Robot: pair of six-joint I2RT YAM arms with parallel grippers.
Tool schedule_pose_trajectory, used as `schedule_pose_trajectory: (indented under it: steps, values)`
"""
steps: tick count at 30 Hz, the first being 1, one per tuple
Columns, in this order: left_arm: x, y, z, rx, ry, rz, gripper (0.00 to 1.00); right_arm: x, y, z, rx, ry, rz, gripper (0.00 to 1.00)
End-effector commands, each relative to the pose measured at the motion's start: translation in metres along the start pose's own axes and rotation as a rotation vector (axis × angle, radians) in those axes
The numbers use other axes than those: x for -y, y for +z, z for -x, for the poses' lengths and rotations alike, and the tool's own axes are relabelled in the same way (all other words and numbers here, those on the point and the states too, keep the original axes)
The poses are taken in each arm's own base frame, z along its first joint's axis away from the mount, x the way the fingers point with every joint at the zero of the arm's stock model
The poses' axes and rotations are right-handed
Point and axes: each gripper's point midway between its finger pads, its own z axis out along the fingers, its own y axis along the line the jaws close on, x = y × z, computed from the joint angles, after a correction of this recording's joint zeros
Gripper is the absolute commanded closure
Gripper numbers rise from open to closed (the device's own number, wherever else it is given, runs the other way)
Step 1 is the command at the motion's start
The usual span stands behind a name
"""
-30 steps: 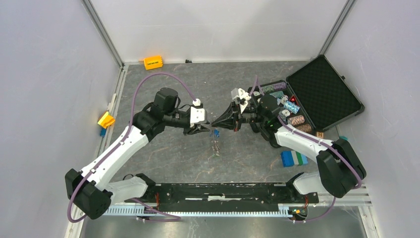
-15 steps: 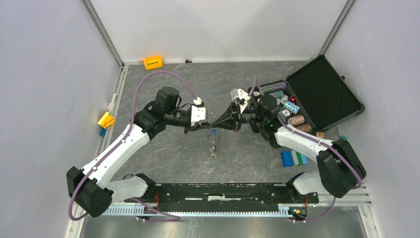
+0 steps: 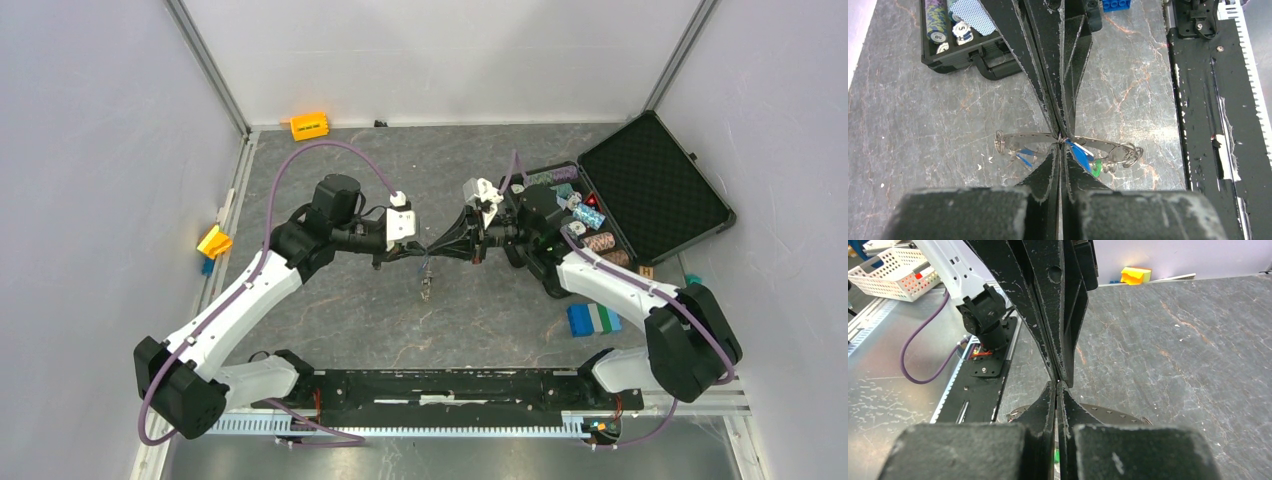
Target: Put the keys on the keyring
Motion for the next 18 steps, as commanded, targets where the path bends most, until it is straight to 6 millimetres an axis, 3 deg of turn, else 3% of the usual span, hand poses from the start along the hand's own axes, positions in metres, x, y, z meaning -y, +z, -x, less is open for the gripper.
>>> schedule_pose_trajectory:
  steps: [1,9,18]
  values:
    - [-0.0024,-0.0054,0.0263,0.073,0.0,0.026,0.98,0.0155,-0.0011,0.0176,-0.016,-0.115,-0.071,0.95]
    - [-0.005,-0.0054,0.021,0.037,-0.017,0.039,0.98,0.0222,-0.0019,0.0122,-0.063,-0.146,-0.097,0.82]
    - [-0.0051,-0.0046,0.0218,0.034,-0.02,0.032,0.98,0.0211,0.0016,0.0088,-0.088,-0.16,-0.092,0.83]
